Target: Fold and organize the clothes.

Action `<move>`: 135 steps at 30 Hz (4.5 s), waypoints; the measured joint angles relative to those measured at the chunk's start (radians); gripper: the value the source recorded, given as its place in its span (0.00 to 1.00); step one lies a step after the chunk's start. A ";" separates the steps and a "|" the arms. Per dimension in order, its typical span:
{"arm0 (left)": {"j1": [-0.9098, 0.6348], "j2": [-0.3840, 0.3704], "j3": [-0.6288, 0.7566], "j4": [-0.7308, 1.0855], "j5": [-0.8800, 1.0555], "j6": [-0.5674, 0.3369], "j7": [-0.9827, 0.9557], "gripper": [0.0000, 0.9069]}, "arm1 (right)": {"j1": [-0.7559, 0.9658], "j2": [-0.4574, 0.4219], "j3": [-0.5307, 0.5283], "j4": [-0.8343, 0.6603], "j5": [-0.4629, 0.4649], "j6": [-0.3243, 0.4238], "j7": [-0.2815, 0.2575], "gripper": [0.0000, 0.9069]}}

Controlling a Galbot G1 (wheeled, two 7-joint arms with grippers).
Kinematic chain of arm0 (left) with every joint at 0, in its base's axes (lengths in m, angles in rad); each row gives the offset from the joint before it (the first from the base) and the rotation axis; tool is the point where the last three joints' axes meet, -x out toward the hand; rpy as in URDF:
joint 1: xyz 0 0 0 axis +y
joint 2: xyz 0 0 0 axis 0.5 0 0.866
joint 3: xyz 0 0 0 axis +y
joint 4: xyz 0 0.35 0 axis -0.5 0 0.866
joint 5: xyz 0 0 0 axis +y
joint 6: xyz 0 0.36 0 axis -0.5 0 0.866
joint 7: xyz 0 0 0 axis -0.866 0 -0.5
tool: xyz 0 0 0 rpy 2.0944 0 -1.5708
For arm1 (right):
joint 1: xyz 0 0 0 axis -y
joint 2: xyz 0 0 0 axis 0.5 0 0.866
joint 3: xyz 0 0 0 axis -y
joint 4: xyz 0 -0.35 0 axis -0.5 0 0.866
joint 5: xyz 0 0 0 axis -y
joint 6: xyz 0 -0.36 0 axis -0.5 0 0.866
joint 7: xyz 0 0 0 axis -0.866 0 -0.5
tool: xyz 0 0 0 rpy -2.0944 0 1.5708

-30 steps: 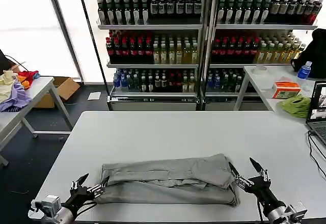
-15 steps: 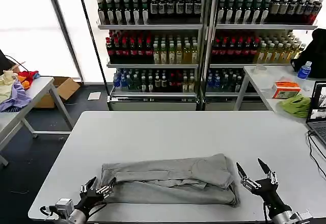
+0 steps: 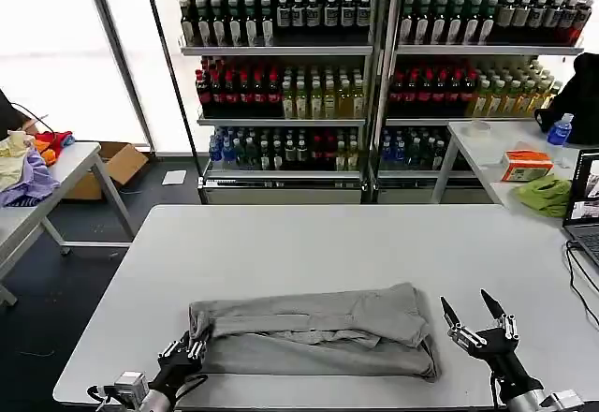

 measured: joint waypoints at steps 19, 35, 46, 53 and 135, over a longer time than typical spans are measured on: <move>0.019 0.099 -0.237 0.031 -0.016 -0.012 0.078 0.01 | 0.020 -0.018 0.004 -0.009 0.022 -0.004 0.004 1.00; 0.009 0.238 -0.445 0.012 -0.087 0.031 0.094 0.01 | 0.022 -0.019 -0.010 -0.016 0.024 -0.006 0.006 1.00; -0.091 0.285 -0.142 -0.178 -0.300 0.084 -0.093 0.01 | 0.012 -0.008 -0.008 -0.012 0.014 -0.005 0.006 1.00; -0.194 0.277 0.099 -0.217 -0.404 0.098 -0.221 0.01 | 0.001 0.007 -0.005 -0.009 0.004 -0.005 0.005 1.00; -0.100 0.016 0.076 -0.013 -0.221 0.038 -0.184 0.00 | 0.018 0.013 -0.012 -0.009 0.004 -0.007 0.004 1.00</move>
